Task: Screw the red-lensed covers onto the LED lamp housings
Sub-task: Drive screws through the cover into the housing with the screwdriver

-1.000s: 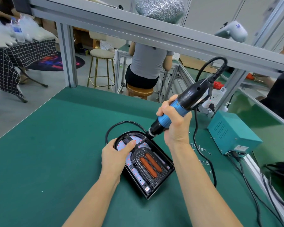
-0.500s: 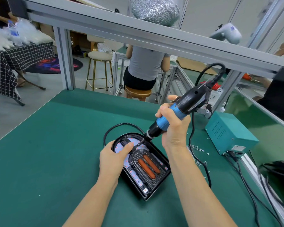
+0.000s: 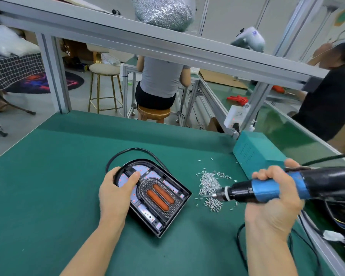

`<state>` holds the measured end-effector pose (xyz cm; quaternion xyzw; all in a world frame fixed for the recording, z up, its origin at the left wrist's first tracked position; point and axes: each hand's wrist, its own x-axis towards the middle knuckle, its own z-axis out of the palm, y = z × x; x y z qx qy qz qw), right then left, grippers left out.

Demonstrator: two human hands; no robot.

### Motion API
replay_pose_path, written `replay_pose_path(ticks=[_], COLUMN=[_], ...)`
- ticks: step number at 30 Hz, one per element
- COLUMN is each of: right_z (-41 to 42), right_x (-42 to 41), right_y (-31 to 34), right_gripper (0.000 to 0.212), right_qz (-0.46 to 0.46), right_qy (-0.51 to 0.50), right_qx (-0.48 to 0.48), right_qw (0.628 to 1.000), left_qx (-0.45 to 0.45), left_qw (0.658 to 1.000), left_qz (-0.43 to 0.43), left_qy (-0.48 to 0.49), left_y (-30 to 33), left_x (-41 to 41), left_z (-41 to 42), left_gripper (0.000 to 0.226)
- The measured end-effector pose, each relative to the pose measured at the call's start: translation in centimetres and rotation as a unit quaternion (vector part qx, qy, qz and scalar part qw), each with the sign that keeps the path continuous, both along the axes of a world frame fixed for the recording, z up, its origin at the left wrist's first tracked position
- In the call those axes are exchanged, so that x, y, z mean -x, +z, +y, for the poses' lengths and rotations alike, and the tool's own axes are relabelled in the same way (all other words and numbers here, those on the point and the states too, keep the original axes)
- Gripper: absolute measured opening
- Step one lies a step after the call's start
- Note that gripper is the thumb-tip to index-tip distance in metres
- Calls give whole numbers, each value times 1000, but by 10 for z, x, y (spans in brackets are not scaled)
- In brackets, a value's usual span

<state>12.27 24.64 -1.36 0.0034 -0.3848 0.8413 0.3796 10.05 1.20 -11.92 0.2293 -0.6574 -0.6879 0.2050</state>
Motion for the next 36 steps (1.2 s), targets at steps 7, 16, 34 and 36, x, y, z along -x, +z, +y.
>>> replay_pose_path(ticks=[7,16,34,36], right_z=[37,52,67,69], right_x=[-55,-77,-94,-94], right_y=[-25,-33,-28,-28], right_gripper=[30,27,43,43], right_qz=[-33,-19,-94,-99], right_qy=[-71,-59,-57,-64], right_qx=[32,38,91,89], right_qw=[996,997,990,989], left_qx=[142,304,508,523], left_qw=[990,946,818,814], left_qz=[-24,-116,-4,-18], left_qy=[9,-10,-271,-252], left_y=[-1,15,12,5], left_x=[-6,-5,-23,-19], left_z=[0,-3,160,159], left_gripper=[53,38,33,36])
